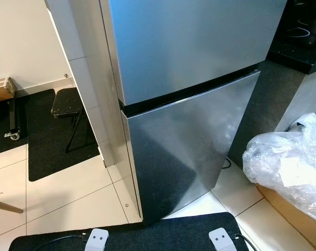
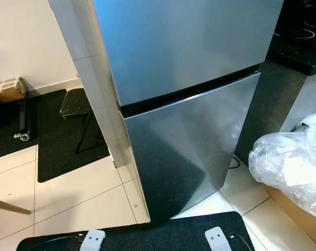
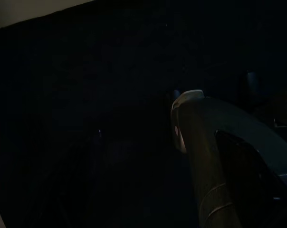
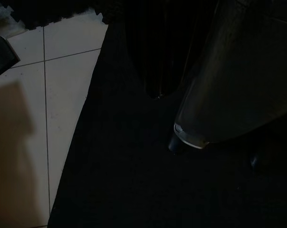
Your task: Restocking fridge
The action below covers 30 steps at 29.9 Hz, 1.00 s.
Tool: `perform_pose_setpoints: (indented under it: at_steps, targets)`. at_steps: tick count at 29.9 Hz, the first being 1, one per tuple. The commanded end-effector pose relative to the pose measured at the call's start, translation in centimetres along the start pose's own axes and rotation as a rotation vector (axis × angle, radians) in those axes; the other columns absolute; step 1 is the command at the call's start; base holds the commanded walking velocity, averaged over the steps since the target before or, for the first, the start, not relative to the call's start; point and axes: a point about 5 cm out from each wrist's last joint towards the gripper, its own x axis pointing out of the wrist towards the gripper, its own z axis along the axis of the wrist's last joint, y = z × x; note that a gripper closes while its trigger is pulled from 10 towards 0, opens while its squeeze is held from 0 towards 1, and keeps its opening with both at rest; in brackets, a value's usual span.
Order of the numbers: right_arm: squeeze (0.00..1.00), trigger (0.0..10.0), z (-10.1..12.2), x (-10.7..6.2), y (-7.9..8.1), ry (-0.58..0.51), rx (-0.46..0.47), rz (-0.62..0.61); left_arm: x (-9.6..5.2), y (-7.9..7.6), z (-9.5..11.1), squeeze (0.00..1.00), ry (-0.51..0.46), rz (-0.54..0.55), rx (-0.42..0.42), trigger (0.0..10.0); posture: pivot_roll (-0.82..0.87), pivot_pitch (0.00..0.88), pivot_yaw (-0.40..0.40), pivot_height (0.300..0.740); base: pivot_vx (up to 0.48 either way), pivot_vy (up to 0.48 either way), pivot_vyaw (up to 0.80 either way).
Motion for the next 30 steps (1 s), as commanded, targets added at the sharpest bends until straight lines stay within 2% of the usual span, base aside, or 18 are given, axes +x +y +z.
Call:
perform_pose_setpoints:
  at_steps: [1,9,30]
  targets:
    - [0.00,10.0,0.28,0.04,0.25,-0.005,-0.001,0.012,-0.01,-0.20,-0.45,0.00,0.019,-0.001,0.007,10.0,0.02,0.000,0.052,0.740,0.000,0.000,0.00]
    - [0.00,10.0,0.32,0.04,0.18,-0.008,0.004,0.013,-0.02,-0.26,-0.54,0.00,0.021,-0.004,0.007,10.0,0.02,0.000,0.055,0.740,0.000,0.000,0.06]
    - [0.00,10.0,-0.04,-0.01,0.04,-0.002,0.029,0.022,0.03,-0.63,-0.64,0.00,0.026,-0.018,0.015,10.0,0.00,0.000,0.058,0.740,0.000,0.000,0.79]
